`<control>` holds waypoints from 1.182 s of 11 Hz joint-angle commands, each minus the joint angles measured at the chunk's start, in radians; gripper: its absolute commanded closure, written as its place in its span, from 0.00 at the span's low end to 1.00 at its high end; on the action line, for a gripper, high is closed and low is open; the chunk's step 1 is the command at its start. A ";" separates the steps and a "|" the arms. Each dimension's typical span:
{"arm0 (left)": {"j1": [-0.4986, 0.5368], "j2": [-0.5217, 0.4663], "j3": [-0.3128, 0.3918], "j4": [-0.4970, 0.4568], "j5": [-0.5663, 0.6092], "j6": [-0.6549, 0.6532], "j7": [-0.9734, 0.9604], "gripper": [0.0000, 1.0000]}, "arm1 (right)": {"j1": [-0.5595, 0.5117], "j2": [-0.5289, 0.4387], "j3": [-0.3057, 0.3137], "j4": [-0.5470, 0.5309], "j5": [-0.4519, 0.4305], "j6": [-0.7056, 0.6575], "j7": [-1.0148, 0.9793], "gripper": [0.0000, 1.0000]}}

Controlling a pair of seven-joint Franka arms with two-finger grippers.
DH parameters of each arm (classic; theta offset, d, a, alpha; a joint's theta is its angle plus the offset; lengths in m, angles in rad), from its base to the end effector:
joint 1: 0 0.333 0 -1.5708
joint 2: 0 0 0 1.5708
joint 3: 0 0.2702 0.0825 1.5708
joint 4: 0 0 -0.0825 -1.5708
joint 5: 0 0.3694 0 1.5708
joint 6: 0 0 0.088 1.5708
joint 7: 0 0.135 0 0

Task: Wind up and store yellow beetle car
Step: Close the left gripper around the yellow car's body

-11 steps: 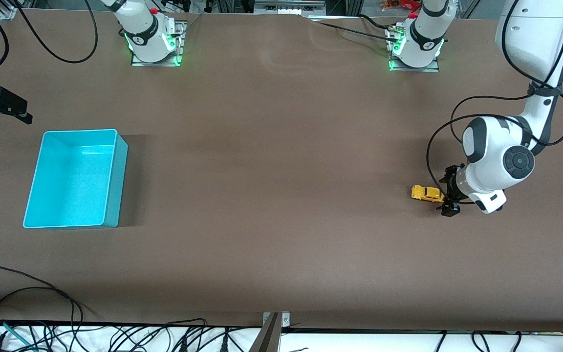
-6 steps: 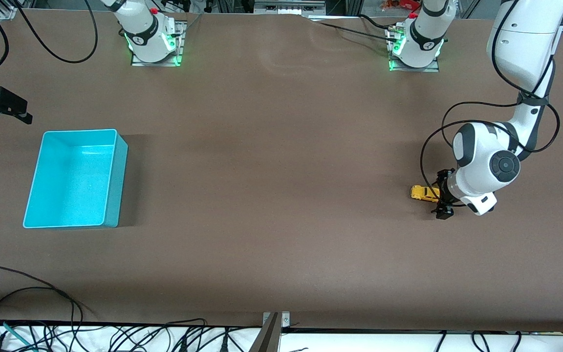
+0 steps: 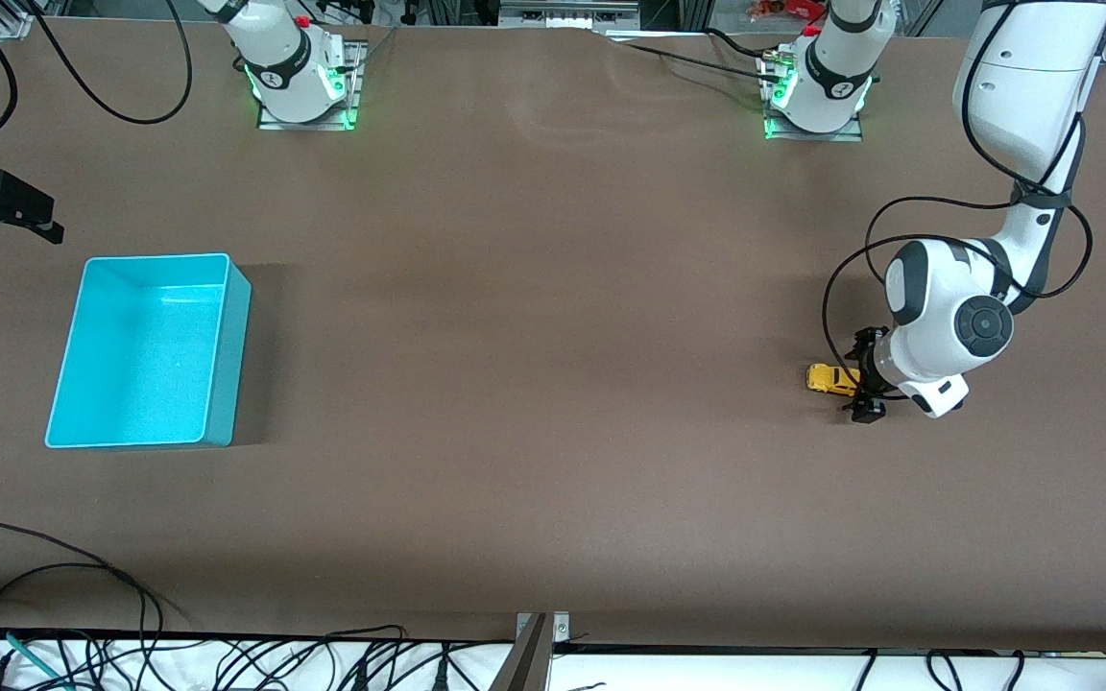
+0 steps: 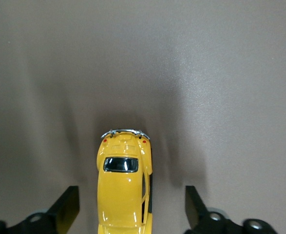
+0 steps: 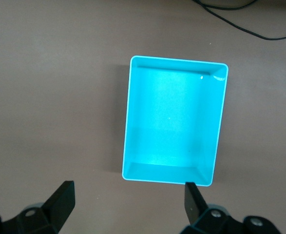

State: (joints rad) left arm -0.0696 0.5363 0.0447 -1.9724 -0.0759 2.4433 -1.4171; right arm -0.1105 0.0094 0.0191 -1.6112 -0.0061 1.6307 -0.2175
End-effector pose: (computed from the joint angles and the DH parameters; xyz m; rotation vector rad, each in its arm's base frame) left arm 0.5729 -0.0148 0.1339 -2.3357 -2.0618 0.0998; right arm 0.5451 -0.0508 0.5323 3.1279 0.1980 0.0142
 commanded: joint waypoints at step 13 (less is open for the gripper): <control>-0.165 0.013 -0.003 0.033 0.025 -0.006 -0.261 1.00 | 0.002 0.003 -0.001 0.016 0.000 -0.017 -0.014 0.00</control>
State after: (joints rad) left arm -0.2051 0.5347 0.0373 -1.9519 -0.0714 2.4454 -1.6370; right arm -0.1103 0.0094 0.0192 -1.6112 -0.0061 1.6307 -0.2175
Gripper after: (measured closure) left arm 0.542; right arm 0.000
